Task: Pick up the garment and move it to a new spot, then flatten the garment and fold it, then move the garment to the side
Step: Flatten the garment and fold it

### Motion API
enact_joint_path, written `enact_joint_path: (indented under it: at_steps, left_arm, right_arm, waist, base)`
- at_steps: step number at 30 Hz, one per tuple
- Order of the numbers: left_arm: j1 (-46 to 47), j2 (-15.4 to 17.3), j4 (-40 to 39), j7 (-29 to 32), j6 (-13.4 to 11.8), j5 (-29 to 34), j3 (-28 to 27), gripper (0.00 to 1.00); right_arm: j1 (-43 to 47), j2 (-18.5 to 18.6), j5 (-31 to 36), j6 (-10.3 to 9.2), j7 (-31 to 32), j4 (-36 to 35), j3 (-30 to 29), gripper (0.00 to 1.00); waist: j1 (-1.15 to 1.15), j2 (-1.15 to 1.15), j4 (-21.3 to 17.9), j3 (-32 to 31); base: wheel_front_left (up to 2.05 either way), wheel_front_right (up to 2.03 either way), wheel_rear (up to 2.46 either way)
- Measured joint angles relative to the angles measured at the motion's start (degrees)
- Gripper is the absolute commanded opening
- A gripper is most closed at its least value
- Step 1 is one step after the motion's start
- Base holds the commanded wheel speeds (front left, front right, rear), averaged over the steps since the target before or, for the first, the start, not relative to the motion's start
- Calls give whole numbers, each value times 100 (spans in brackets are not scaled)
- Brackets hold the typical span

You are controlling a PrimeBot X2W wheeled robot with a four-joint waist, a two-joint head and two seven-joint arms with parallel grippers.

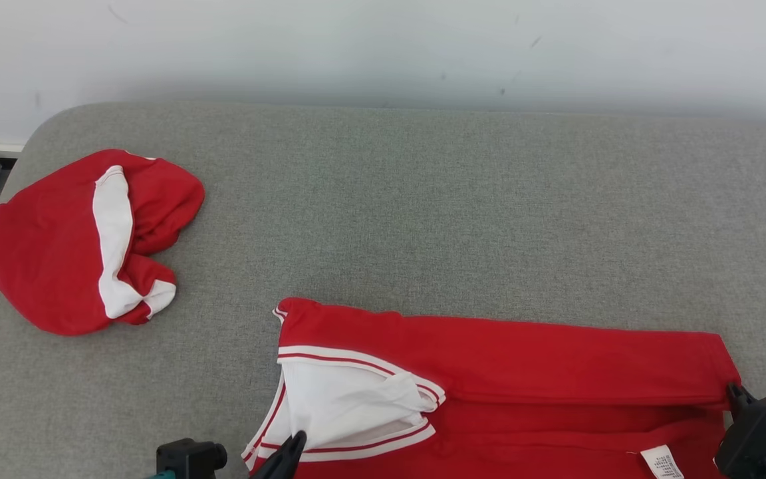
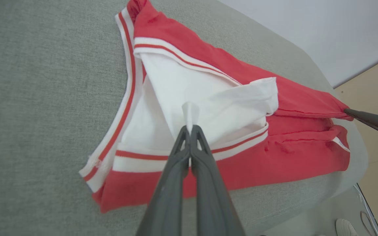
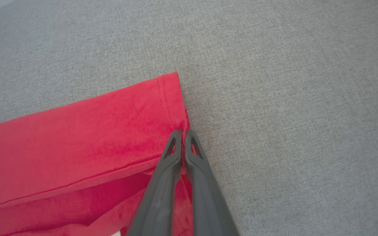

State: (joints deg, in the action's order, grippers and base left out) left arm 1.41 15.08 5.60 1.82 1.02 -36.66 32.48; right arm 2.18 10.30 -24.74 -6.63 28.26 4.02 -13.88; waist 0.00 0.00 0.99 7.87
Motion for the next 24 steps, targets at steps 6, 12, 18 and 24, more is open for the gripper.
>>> enact_joint_path:
  at_steps: [6, 12, 18, 24]
  left_arm:
    - [-2, 46, 130, 69, -48, 3, 12, 5]
    - [-4, -32, 266, 123, -52, 14, 103, 100]
    - [-5, -36, 385, 151, -109, 43, 125, 100]
    - [-1, 155, 459, 104, -316, 200, -79, 100]
  right_arm:
    - [108, 2, 80, -2, 56, 45, 9, 0]
    - [110, 0, 125, -18, 105, 78, 77, 100]
    - [110, 0, 163, -19, 105, 36, 75, 100]
    - [140, 27, 226, -43, 89, -101, -32, 100]
  waist:
    - [0, 0, -11, -52]
    - [0, 0, -35, -112]
    - [0, 0, -54, -158]
    - [0, 0, -43, -216]
  base:
    - [0, 0, 0]
    - [0, 0, 0]
    - [0, 0, 0]
    - [0, 0, 0]
